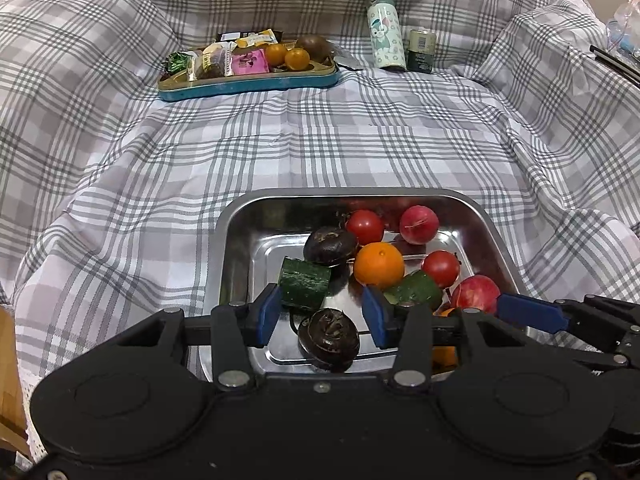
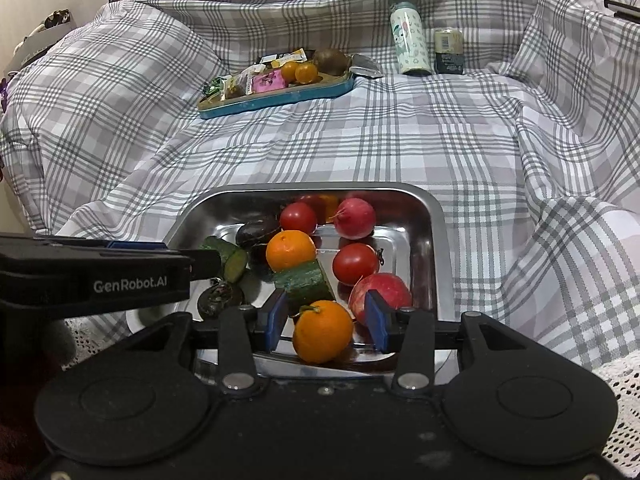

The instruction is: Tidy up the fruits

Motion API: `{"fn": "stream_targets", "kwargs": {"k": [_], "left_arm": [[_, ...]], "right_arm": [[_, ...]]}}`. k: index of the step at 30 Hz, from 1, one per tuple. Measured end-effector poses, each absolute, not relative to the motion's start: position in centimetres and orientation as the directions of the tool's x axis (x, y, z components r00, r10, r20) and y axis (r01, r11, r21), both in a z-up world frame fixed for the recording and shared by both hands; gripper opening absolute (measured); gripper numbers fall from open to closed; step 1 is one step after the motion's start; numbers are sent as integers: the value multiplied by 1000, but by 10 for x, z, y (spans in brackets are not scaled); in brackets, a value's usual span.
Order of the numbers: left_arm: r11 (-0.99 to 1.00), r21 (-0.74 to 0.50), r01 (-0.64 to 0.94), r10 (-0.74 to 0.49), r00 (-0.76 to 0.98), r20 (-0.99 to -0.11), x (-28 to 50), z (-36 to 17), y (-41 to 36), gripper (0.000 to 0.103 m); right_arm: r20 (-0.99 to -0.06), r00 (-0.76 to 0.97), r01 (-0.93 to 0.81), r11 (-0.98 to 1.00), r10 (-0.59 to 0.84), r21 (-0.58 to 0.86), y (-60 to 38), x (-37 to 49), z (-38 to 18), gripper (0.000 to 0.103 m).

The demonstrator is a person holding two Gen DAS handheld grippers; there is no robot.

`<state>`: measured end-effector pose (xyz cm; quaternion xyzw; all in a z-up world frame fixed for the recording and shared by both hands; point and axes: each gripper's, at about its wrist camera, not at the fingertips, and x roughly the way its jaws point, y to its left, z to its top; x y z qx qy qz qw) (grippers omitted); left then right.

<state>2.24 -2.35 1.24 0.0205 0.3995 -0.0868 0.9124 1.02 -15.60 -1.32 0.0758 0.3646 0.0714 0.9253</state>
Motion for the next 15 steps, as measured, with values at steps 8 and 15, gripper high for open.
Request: {"fn": "stream_targets", "kwargs": {"k": [8,15], "left_arm": [[986,-18,163,-124,668,-734,20,13,-24,53],[990,-5,141,-99,676,-730,16,15,-24,53]], "right_arm": [[-666,727,-54,980,169,190,-158,9,-13,45],[-664,733,-35,983,147,180,-158,6,-12,45]]}}
